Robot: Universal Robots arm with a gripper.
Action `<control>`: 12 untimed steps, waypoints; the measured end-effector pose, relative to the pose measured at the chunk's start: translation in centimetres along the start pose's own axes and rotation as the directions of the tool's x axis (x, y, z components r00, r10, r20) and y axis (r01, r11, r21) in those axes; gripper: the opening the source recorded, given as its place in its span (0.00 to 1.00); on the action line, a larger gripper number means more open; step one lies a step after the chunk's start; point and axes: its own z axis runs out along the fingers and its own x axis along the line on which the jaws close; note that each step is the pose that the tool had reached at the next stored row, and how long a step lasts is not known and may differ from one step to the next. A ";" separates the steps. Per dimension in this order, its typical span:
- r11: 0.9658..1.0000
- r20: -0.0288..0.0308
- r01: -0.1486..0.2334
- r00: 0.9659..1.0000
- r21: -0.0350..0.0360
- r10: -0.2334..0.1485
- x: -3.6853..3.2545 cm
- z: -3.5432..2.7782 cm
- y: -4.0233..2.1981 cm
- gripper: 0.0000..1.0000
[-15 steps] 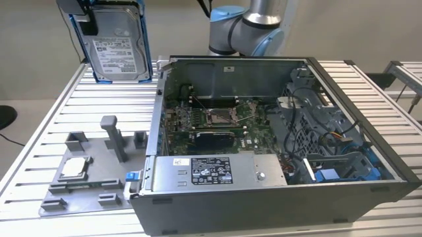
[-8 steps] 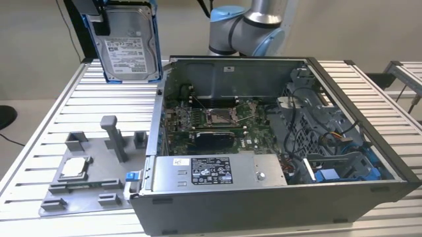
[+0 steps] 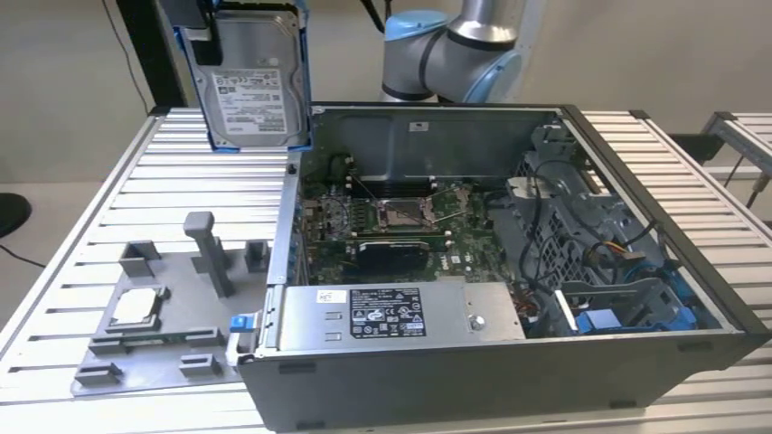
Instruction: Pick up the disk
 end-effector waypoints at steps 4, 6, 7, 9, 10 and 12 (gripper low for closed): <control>1.000 0.000 0.000 1.000 0.000 0.000 0.03 -0.02 -0.96 0.00; 1.000 0.000 0.000 1.000 0.000 0.000 0.04 -0.04 -1.47 0.00; 1.000 0.000 0.000 1.000 0.000 0.000 0.06 -0.05 -1.96 0.00; 1.000 0.000 0.000 1.000 0.000 0.000 0.07 -0.06 -2.42 0.00; 1.000 0.000 0.000 1.000 0.000 0.000 0.08 -0.07 -2.63 0.00; 1.000 0.000 0.000 1.000 0.000 0.000 0.09 -0.08 -3.07 0.00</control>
